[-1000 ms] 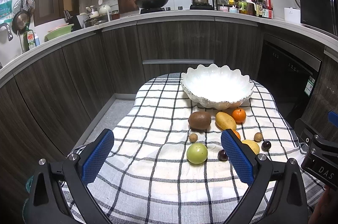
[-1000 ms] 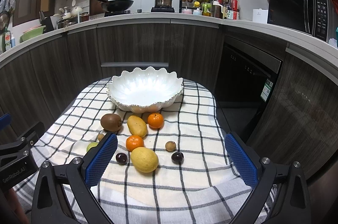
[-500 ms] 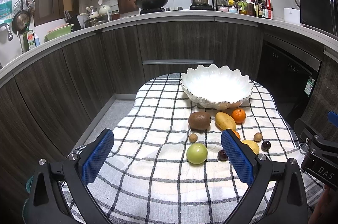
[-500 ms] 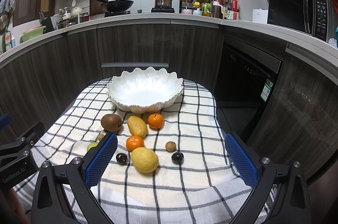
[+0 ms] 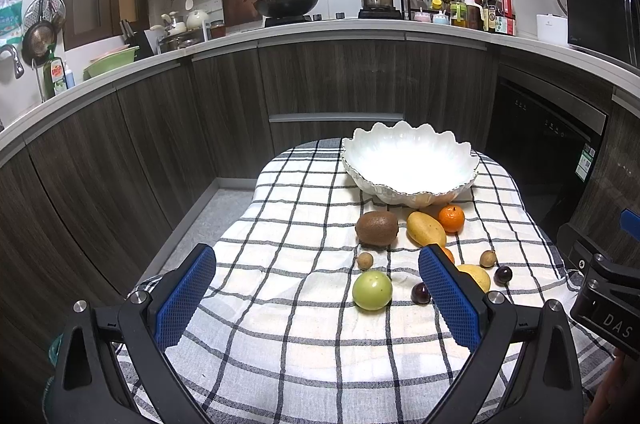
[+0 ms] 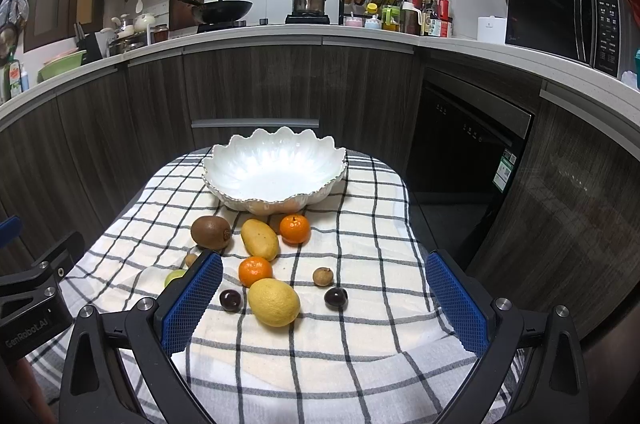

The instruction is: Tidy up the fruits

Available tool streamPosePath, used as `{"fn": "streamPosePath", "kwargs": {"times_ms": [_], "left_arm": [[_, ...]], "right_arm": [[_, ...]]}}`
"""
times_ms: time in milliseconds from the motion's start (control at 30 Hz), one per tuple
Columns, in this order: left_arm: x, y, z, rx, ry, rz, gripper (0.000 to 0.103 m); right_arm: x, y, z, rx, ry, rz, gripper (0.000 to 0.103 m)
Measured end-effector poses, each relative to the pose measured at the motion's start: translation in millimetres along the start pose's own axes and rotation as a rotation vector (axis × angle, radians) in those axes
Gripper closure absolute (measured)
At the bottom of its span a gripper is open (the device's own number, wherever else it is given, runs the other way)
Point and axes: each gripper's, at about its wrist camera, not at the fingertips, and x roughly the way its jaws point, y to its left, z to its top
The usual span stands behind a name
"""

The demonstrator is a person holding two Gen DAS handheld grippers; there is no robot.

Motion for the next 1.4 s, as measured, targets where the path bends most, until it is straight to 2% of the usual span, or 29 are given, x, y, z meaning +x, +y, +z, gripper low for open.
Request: {"fn": "streamPosePath", "kwargs": {"times_ms": [1067,1400], "left_arm": [[1.0,-2.5,0.3,0.006,0.011,0.004,0.0],[30.2,-7.5,6.0,0.049,0.065,0.001,0.0]], "right_arm": [[-1.7,-0.6,-0.3,0.0,0.002,0.0,0.0],[12.4,1.5,6.4,-0.015,0.065,-0.006,0.0]]}}
